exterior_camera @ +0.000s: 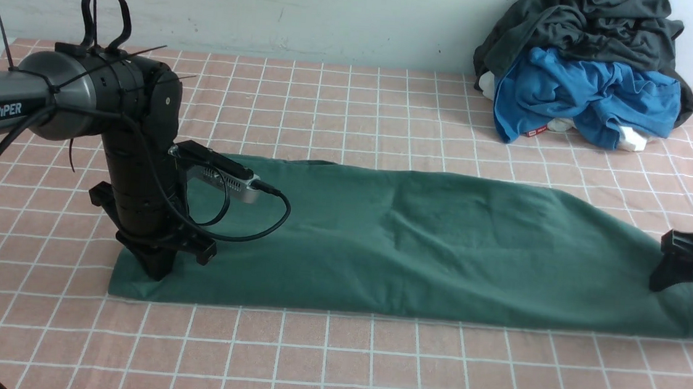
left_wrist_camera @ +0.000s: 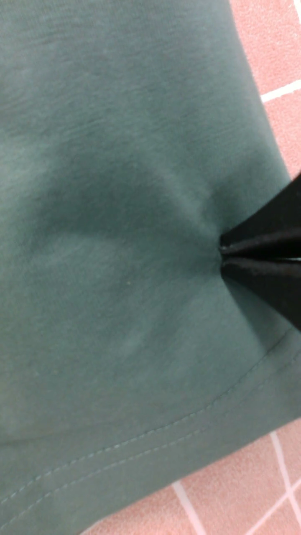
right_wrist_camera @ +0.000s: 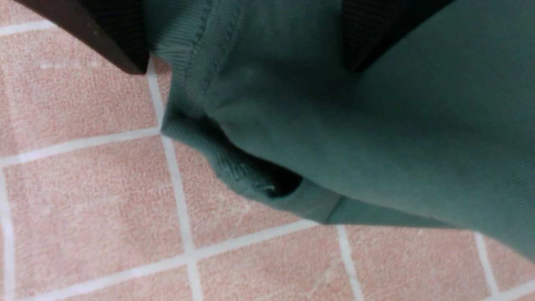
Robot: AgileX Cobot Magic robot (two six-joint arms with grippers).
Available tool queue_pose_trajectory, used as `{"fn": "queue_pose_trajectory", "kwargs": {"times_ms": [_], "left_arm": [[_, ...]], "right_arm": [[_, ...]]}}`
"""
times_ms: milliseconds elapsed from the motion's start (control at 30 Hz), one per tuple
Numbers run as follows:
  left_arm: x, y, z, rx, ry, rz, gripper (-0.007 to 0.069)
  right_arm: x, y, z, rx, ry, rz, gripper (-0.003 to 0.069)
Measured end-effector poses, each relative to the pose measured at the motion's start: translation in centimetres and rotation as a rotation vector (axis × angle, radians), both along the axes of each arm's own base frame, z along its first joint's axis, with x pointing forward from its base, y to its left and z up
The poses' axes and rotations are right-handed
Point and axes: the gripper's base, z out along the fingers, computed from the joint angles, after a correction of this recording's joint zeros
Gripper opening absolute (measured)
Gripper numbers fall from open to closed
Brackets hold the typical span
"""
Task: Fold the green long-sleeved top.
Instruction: Use the right arm to clamp the right edge of the fabric, then use the right arm to drag the right edge of the fabric to the left and folds it over the left edge
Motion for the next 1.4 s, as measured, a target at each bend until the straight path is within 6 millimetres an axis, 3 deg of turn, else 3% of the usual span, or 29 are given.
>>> {"fn": "queue_pose_trajectory", "kwargs": {"times_ms": [133, 300, 400, 500, 567, 633, 833, 900, 933, 967, 1133, 1300, 1333, 1367, 1400], "left_arm": [[0.0, 0.0, 0.0, 0.0, 0.0, 0.001, -0.0007], [0.0, 0.0, 0.0, 0.0, 0.0, 0.001, -0.0007], [0.0, 0.0, 0.0, 0.0, 0.001, 0.001, -0.0007], [0.0, 0.0, 0.1, 0.001, 0.0, 0.0, -0.0007], [0.0, 0.0, 0.1, 0.001, 0.0, 0.0, -0.0007], [0.0, 0.0, 0.1, 0.001, 0.0, 0.0, -0.0007], [-0.1, 0.1, 0.3, 0.003, -0.002, -0.001, -0.0007], [-0.2, 0.2, 1.1, 0.012, -0.02, -0.008, -0.0007], [-0.2, 0.2, 1.2, 0.011, -0.022, -0.008, -0.0007], [-0.4, 0.3, 2.3, 0.014, -0.053, -0.012, -0.0007], [-1.1, 0.7, 6.3, 0.019, -0.169, -0.023, -0.0007], [-2.1, 1.0, 9.6, 0.015, -0.26, -0.027, -0.0007], [-2.4, 1.1, 10.4, 0.011, -0.282, -0.026, -0.0007], [-2.4, 1.1, 10.5, 0.01, -0.285, -0.026, -0.0007], [-2.8, 1.1, 11.3, 0.006, -0.308, -0.025, -0.0007]], "right_arm": [[0.4, 0.5, 0.1, 0.008, 0.009, 0.014, 0.057], [1.1, 3.6, 0.2, -0.021, 0.004, 0.117, 0.0526], [1.3, 5.2, 0.2, -0.043, 0.0, 0.16, 0.0441], [1.5, 5.6, 0.4, -0.077, -0.004, 0.185, 0.0312], [1.5, 5.4, 0.4, -0.108, 0.002, 0.2, 0.0155], [1.4, 5.1, 0.4, -0.126, 0.007, 0.207, 0.0068], [0.8, 3.0, 1.0, -0.213, 0.043, 0.173, 0.0045], [0.1, 0.4, 2.7, -0.313, 0.04, 0.134, 0.0045], [0.1, 0.3, 2.9, -0.32, 0.037, 0.131, 0.0045], [-0.5, -1.1, 4.4, -0.361, 0.014, 0.092, 0.0045], [-1.9, -2.1, 9.2, -0.44, -0.092, 0.059, 0.0045], [-2.9, 1.0, 13.5, -0.46, -0.218, 0.13, 0.0045], [-3.0, 3.2, 15.1, -0.451, -0.261, 0.177, 0.0045], [-3.1, 3.5, 15.3, -0.449, -0.262, 0.184, 0.0045], [-2.9, 6.4, 17.1, -0.433, -0.308, 0.252, 0.0045]]}}
